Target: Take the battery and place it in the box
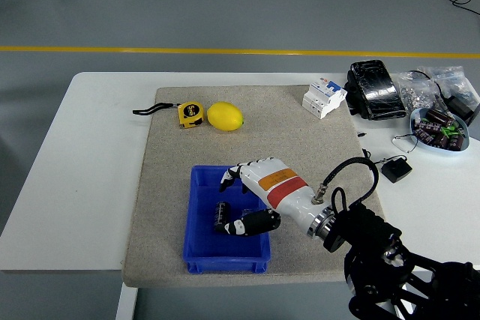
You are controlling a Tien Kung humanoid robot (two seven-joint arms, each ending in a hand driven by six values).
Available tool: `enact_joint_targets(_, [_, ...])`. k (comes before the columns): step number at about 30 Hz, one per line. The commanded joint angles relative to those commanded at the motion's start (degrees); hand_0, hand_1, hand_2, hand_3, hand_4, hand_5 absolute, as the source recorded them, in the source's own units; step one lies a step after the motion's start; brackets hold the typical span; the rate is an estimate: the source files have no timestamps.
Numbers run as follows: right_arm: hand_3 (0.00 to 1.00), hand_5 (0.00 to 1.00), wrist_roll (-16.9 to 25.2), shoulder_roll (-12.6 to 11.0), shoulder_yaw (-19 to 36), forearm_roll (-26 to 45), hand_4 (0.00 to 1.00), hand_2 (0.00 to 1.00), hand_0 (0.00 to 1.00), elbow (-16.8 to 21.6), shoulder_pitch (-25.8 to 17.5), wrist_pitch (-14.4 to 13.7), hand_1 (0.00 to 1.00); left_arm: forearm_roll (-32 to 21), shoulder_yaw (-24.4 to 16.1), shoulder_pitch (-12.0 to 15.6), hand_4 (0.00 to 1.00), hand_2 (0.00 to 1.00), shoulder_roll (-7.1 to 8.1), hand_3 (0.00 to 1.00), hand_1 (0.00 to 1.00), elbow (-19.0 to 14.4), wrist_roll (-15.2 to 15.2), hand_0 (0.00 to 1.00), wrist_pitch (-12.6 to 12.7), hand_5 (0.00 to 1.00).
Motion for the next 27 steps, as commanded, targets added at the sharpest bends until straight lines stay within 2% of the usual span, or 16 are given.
enact_joint_targets(4, [0.622,0.532,0.17,-0.75,1.00,0.15,0.998,0.656,0.227,0.26,0.59,-0.57,0.466,-0.06,0.07,-0.09,0.701,0.734,-0.03,0.678,0.692,0.01,-0.03,0.724,0.04,0.674])
enact_joint_targets(8, [0.613,0.524,0.62,-3.15,3.10,0.44,0.998,0.652,0.235,-0.30,1.67,-0.18,0.472,-0.08,0.06,-0.10,0.700,0.735,-0.05,0.676,0.692,0.04,-0.07,0.724,0.04,0.675])
enact_joint_targets(14, [0.603,0.513,0.75,-5.81,5.93,-0.87,0.998,0.648,0.250,-5.40,2.10,-0.48,0.479,-0.12,0.05,-0.01,0.700,0.733,-0.04,0.675,0.691,0.06,-0.15,0.722,-0.02,0.673])
enact_joint_targets(17, [0.603,0.513,1.10,-6.23,6.80,-1.28,0.998,0.648,0.250,-7.66,1.36,-0.95,0.479,-0.06,-0.03,0.05,0.700,0.733,-0.08,0.675,0.691,0.06,-0.15,0.722,-0.02,0.673])
enact_joint_targets(19, [0.586,0.474,1.59,-6.25,7.19,-1.36,0.998,0.636,0.240,-9.41,0.61,-1.50,0.471,0.03,-0.10,0.11,0.700,0.734,-0.17,0.675,0.692,0.07,-0.14,0.722,-0.01,0.674])
enact_joint_targets(27, [0.571,0.468,2.74,-5.26,6.86,-1.78,0.998,0.622,0.234,-14.20,-1.54,-3.01,0.464,0.38,-0.22,0.13,0.701,0.737,-0.41,0.676,0.694,0.01,-0.09,0.722,-0.17,0.675])
